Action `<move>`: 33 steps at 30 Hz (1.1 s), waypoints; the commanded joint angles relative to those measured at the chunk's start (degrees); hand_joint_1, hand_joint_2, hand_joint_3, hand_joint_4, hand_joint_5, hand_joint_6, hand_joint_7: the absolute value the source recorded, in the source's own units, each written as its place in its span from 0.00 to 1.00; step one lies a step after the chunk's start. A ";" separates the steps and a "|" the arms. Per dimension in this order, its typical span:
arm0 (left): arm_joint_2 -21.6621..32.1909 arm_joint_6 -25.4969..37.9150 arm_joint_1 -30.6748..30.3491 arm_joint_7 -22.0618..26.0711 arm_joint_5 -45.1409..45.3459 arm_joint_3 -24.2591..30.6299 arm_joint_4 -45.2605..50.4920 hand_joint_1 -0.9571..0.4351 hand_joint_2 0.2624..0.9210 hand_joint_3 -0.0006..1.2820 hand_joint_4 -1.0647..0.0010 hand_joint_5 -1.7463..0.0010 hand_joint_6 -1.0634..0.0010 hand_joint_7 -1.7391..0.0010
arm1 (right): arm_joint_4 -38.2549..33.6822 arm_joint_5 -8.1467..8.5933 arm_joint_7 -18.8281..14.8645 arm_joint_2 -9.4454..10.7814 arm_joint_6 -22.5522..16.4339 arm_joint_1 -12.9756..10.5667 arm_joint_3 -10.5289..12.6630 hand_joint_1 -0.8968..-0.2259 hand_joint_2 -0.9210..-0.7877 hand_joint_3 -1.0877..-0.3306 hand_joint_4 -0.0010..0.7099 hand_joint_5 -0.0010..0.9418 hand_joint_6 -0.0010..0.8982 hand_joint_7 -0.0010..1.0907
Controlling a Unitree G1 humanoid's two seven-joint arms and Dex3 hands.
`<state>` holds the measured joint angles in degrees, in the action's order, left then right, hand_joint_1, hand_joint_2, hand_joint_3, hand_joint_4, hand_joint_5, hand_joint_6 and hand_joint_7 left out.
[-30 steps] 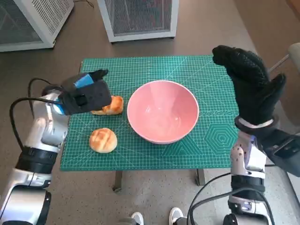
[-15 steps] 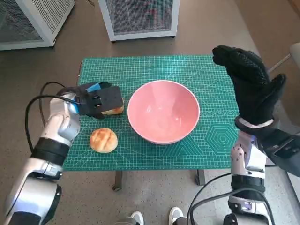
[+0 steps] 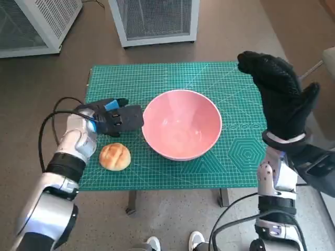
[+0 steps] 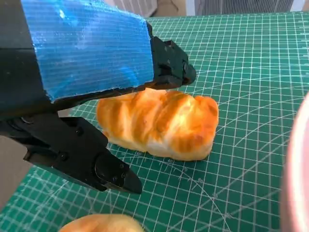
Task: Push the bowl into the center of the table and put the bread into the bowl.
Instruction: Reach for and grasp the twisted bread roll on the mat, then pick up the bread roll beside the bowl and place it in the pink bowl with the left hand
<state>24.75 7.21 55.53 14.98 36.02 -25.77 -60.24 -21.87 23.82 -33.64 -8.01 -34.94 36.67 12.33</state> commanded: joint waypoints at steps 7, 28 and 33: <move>-0.95 -8.55 1.71 -11.86 2.41 -2.54 -7.86 0.72 0.89 0.03 0.49 0.96 0.42 0.93 | 1.34 1.51 -0.69 0.14 1.53 -1.99 -0.60 0.71 0.00 0.87 0.56 0.00 0.18 0.48; 2.34 -15.69 3.08 -16.39 2.10 -1.34 -6.76 0.69 1.00 0.06 0.44 0.25 0.34 0.40 | 1.96 3.24 -2.47 -0.25 2.66 -2.34 -0.46 0.72 0.00 0.88 0.57 0.00 0.19 0.46; 3.92 -14.94 2.43 -14.91 0.54 0.98 -0.48 0.69 1.00 0.06 0.42 0.28 0.36 0.37 | 1.81 3.23 -2.66 -0.16 2.64 -2.23 -0.49 0.72 0.00 0.87 0.57 0.00 0.19 0.45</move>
<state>27.04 -7.95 56.89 -0.70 37.68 -26.27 -64.57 -19.83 26.85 -35.77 -8.19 -32.97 35.51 12.08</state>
